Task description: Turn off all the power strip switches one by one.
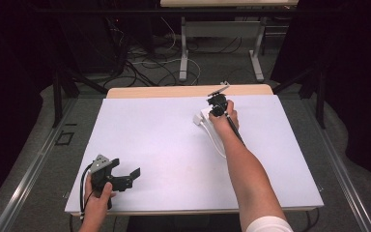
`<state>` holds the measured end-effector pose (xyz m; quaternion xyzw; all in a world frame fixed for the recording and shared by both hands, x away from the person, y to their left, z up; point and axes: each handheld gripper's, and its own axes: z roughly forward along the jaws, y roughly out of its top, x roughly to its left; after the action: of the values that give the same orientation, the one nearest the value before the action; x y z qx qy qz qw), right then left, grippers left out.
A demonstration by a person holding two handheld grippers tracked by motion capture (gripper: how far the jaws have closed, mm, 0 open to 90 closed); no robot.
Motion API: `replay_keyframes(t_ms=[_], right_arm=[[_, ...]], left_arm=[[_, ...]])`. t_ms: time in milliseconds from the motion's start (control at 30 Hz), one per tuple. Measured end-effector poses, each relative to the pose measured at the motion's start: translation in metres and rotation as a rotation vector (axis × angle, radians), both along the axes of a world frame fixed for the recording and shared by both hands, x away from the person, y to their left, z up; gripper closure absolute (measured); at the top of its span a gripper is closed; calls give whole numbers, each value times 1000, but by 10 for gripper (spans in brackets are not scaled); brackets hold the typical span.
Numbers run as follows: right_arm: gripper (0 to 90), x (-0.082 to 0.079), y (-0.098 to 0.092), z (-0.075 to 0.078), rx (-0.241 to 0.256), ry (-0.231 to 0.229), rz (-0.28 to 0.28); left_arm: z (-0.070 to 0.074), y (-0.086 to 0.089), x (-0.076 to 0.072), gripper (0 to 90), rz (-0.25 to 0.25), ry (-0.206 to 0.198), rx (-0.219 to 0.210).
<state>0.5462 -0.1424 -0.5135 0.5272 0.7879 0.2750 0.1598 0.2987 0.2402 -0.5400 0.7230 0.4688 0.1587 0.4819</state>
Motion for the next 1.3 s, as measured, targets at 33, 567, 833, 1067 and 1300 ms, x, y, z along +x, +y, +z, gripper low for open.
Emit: replay_keyframes(t_ms=[33,567,833,1067,1300], right_arm=[[900,1,1,0,0,-7,1],[900,8,4,-1,-2,-29,-12],[900,12,6,0,8,-39,-16],[900,14,4,-2,4,-32,-10],[900,16,2,-3,17,-28,-18]], left_arm=[[0,0,0,10,2,1,0],[1,4,-2,10,18,-2,-6],[1,7,-3,10,23,0,-14],[0,8,-4,11,31,4,-15],[0,8,-4,10,33,7,-13]])
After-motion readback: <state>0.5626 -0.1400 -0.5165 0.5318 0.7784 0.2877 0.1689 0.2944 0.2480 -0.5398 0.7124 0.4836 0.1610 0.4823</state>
